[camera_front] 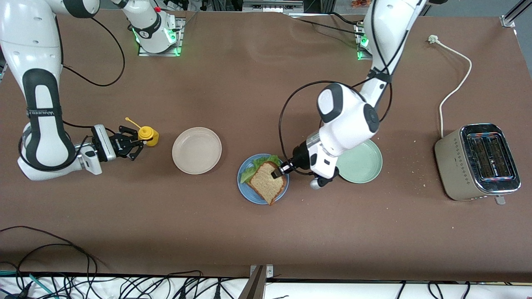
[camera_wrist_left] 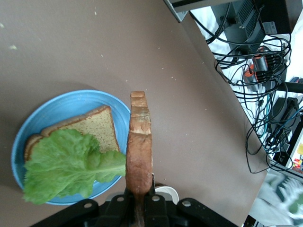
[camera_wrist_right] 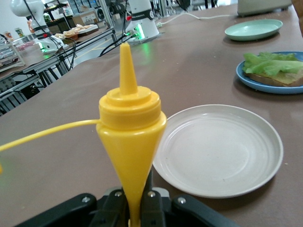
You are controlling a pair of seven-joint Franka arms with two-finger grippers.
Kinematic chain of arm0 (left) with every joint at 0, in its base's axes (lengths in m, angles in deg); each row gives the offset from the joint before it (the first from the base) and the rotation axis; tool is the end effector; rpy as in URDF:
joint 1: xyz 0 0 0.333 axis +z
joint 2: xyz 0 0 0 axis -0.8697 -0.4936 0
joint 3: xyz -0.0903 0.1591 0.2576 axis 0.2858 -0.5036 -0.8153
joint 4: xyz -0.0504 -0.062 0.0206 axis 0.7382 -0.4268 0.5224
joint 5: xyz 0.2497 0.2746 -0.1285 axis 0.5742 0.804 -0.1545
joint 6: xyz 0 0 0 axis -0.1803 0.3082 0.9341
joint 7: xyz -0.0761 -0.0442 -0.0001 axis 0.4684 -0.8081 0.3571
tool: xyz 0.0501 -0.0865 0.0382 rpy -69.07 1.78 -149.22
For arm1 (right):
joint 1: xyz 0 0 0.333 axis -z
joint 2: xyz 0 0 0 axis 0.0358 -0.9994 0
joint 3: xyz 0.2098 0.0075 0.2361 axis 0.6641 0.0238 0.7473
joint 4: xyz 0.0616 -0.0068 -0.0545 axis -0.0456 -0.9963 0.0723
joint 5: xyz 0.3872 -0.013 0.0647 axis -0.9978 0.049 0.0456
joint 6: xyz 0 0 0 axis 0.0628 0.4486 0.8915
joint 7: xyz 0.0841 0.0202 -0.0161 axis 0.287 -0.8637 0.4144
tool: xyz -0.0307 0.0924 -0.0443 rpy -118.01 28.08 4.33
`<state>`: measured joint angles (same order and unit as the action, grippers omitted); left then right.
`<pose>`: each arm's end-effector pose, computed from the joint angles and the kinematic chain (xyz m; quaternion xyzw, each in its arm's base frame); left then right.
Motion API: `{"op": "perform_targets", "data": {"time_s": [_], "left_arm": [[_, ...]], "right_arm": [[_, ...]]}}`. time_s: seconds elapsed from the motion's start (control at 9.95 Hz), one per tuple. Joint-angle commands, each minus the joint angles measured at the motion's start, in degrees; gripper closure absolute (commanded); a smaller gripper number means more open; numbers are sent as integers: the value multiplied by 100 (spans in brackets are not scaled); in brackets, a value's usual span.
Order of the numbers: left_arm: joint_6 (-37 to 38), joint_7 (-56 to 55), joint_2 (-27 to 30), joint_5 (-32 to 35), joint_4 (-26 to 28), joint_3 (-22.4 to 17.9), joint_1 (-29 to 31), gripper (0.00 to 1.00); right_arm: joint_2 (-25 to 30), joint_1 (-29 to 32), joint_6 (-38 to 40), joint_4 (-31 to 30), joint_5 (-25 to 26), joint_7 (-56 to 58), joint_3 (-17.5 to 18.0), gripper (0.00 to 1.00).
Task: Make sandwich in blue plate with both arms
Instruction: 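Lower the bread onto the lettuce while the right gripper releases the bottle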
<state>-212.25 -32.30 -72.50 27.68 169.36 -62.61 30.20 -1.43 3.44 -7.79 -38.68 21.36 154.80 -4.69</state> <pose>0.6410 -0.3795 0.3295 0.8871 0.2911 0.0107 0.3581 0.6102 -0.0308 0.1943 -0.5056 -0.6937 -0.1843 0.4787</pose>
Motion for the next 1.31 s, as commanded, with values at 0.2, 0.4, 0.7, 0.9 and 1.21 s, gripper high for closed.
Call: {"op": "perform_targets", "data": {"time_s": [0.2,0.4,0.7,0.9,1.21], "left_arm": [[-694,-275,-340,-190,-96,-87,-449,100],[-704,-414,-427,-173,-96,-96,-545,100],[-871,-442,-480,-182,-87,-96,-563,100],[-906,-512,-603,-173,-87,-105,-546,100],[-906,-503,-630,-164,-79,-105,-528,96]], "right_arm": [[-535,195,73,87,-535,1187,118,91],[-667,239,64,157,-693,1319,118,91],[-763,387,20,202,-737,1346,118,88],[-782,406,-102,202,-931,1250,92,30],[-773,554,-252,237,-1089,988,74,0]]}}
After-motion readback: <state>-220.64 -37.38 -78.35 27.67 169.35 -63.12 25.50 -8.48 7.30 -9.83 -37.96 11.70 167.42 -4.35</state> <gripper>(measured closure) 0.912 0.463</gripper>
